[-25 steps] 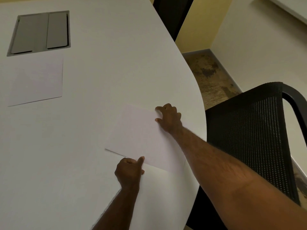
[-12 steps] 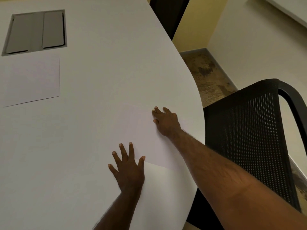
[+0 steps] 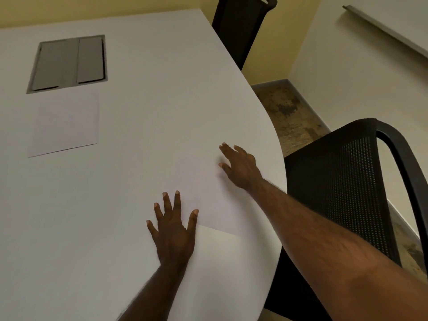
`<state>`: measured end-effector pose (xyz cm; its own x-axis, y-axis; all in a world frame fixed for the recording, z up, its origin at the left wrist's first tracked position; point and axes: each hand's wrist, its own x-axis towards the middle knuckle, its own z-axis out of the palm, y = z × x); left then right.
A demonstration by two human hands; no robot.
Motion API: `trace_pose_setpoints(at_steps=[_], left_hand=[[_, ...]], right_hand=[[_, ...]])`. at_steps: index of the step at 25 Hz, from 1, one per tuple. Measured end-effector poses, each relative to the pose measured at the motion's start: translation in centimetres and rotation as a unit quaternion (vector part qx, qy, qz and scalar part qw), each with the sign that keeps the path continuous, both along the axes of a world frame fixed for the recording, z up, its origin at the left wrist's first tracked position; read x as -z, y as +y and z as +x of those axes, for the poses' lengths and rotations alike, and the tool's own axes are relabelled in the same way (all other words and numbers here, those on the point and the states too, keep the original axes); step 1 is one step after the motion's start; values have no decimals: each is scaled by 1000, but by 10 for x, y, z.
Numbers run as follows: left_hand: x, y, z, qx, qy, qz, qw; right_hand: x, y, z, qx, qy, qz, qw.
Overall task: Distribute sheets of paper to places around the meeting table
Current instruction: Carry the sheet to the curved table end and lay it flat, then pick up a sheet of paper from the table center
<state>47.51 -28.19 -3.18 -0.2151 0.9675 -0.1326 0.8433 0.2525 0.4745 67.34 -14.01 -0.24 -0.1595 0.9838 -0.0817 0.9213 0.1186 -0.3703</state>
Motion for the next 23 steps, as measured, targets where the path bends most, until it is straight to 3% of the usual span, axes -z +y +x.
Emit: trace_pose_setpoints(at_steps=[6,10,23], left_hand=[[-61,8,-113,25,31,92,995],[-102,13,-203,-18,44,140,989],[-153,54,-431,45,49,203,977]], right_hand=[[-57,-11,-64,-48,41,103,993],[-86,-22,-139,-73,70,141,985],[-104,-44,-389,-30,118,189,974]])
